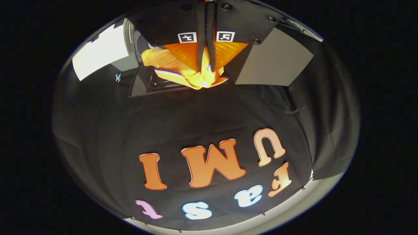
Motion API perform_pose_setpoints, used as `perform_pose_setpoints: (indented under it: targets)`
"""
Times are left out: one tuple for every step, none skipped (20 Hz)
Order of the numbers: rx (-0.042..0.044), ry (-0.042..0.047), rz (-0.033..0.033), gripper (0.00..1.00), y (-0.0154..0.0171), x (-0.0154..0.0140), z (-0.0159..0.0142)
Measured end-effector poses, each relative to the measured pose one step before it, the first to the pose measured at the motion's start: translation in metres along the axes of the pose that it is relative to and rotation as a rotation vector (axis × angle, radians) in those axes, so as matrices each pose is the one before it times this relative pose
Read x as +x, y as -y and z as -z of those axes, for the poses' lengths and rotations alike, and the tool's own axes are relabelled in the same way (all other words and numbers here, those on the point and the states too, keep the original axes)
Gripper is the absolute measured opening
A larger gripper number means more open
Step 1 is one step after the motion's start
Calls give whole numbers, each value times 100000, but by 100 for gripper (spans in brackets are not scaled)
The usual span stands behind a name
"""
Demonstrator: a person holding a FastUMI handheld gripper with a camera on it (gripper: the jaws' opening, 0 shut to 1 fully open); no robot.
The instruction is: Put the clothes into the washing machine and then close the washing machine lid.
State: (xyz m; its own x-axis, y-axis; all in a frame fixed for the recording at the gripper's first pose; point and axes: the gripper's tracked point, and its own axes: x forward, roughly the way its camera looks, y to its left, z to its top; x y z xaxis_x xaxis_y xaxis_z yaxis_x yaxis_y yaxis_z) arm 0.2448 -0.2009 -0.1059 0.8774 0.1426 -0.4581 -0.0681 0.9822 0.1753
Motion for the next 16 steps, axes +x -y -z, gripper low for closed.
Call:
perform_pose_setpoints:
  targets:
    - [746, -1945, 121, 8, 657, 779, 1395]
    - [1026, -2100, 200, 8, 728, 913, 1330]
    - [1082, -2355, 387, 8, 719, 1075, 1427]
    - [1373, -1410, 125, 8, 771, 1080, 1231]
    - [1176, -2556, 327, 8, 729, 916, 1416]
    - [1639, -1826, 381, 8, 757, 1021, 1208]
    - [1408, -2350, 451, 8, 621, 893, 1070]
    - [980, -1655, 430, 8, 711, 988, 1007]
    - [701, -2072, 776, 8, 644, 971, 905]
    - [541, -1829, 594, 8, 704, 1035, 658]
    - [1093, -1261, 669, 8, 686, 573, 673]
    - [608, -1641, 707, 8, 614, 740, 492]
    - [633, -485, 944, 8, 632, 656, 371]
    - [247, -1859, 542, 8, 544, 795, 428]
    - [280, -1099, 671, 8, 400, 814, 496]
    - [-216, -1871, 573, 8, 435, 916, 488]
